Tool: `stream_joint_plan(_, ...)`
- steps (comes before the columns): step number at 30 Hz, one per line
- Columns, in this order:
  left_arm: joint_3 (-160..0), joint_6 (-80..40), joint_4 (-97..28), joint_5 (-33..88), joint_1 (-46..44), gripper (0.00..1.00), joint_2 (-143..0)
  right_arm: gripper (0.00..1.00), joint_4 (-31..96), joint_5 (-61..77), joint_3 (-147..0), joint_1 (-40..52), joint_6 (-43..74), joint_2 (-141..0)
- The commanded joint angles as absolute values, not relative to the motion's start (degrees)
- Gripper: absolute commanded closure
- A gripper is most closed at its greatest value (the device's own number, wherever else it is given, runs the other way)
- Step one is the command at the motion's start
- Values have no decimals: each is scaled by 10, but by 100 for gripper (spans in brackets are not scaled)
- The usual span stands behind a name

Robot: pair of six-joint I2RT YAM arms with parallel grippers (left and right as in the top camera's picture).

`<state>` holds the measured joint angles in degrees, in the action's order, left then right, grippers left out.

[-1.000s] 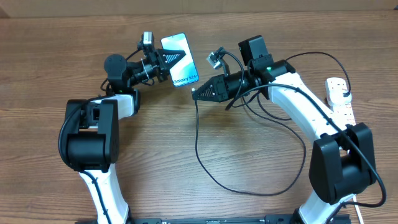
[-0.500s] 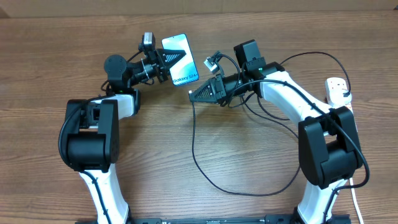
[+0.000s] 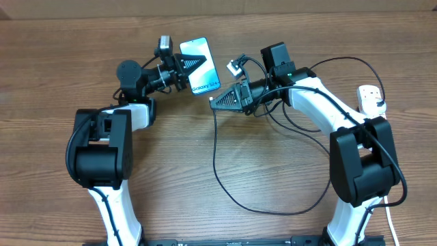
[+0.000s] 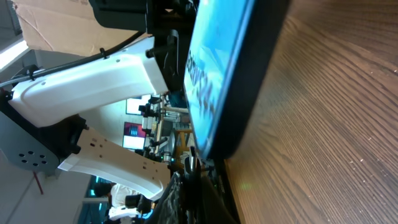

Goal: Plug charger to phone and switch on socket

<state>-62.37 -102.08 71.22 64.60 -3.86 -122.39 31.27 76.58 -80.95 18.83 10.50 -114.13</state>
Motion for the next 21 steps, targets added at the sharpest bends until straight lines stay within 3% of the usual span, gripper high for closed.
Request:
stream_joint_plan(1, -640, -1017, 710, 635, -50, 96, -1225, 96, 309, 780, -810, 185, 105, -1140)
stream_joint_plan(21, -640, -1018, 708, 641, -51, 95, -1225, 96, 300, 759, -810, 164, 119, -1140)
